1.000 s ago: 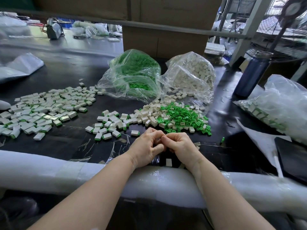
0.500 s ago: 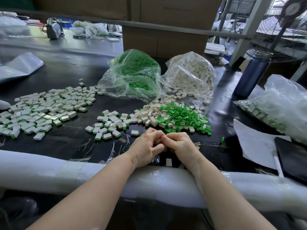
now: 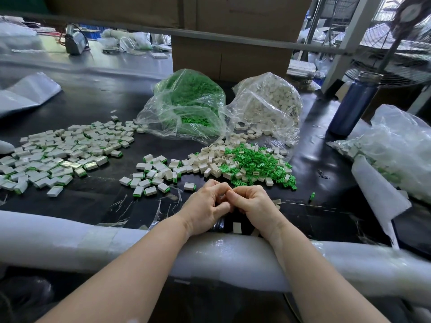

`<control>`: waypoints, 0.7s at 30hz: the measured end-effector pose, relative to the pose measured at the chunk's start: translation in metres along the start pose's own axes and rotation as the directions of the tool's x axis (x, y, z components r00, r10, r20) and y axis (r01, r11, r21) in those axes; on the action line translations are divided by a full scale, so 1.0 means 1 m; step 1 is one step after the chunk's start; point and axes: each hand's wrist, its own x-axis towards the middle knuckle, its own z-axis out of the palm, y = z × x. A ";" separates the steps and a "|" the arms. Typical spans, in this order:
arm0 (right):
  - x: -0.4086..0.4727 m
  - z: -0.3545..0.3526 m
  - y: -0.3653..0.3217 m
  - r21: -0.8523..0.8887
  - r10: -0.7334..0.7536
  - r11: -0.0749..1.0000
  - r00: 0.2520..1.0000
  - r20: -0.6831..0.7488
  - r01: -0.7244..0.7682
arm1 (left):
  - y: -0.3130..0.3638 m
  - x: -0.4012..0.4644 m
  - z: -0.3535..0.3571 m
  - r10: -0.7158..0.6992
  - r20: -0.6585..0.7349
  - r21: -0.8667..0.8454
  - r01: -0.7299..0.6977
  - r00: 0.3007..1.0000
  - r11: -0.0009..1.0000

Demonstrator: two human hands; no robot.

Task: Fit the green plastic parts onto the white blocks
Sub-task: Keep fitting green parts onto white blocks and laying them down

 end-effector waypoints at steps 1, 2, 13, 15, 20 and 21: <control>0.000 0.000 0.000 0.004 0.003 1.000 1.000 0.000 -0.003 | 0.000 0.000 0.000 0.000 0.003 -0.002 0.000 1.000 1.000; 0.000 0.000 0.000 0.009 0.006 1.000 1.000 0.000 -0.006 | 0.000 0.000 0.000 0.000 0.004 -0.004 0.000 1.000 1.000; -0.001 -0.001 -0.002 0.029 0.031 0.999 1.000 0.004 -0.031 | -0.001 0.001 0.000 0.008 0.006 -0.004 -0.008 1.000 1.000; -0.001 -0.001 -0.001 0.037 0.035 0.999 0.999 0.002 -0.035 | 0.000 0.000 0.001 0.016 0.002 -0.011 -0.016 1.000 1.000; -0.001 0.001 -0.002 0.045 0.039 0.998 0.999 -0.012 -0.039 | -0.001 0.000 0.000 0.027 -0.006 -0.007 -0.027 1.000 1.000; -0.001 0.002 -0.002 0.043 0.035 0.998 0.999 -0.015 -0.034 | -0.001 0.000 0.000 0.028 -0.013 -0.005 -0.028 1.000 1.000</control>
